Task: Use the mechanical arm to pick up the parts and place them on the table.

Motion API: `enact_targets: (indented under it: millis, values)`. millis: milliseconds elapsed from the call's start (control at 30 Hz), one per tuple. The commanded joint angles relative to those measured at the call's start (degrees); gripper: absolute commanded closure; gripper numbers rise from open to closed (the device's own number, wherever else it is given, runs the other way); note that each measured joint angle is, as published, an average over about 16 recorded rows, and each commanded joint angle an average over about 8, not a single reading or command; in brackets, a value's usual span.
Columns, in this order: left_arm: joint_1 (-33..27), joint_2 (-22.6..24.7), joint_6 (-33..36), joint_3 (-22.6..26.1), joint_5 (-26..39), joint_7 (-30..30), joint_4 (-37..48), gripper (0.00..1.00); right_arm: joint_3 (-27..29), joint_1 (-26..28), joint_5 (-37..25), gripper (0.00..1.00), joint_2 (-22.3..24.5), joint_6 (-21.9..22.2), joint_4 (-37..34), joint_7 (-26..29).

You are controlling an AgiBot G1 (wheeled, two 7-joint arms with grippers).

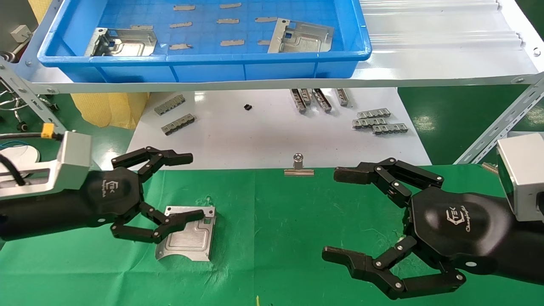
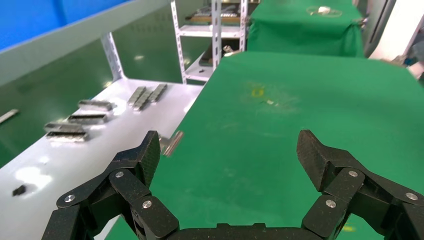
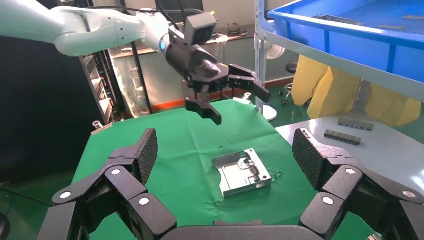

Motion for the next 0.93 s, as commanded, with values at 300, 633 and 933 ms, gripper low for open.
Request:
enact_targets:
  millis: [300,633,933]
  values:
    - [6.1,-3.4,-1.0,-4.9,-3.6,-7.7,-12.3,0.0,0.0,0.0,0.0,0.0,0.0,0.0,0.0,0.0]
    - [12.2,-6.7,-2.0,-9.8,-7.2,-15.4,-24.5,0.0,0.0,0.0,0.0,0.0,0.0,0.0,0.0,0.0]
    - [15.6,-8.6,-2.4,-12.5,-9.3,-19.5,-31.5,0.0,0.0,0.0,0.0,0.0,0.0,0.0,0.0,0.0]
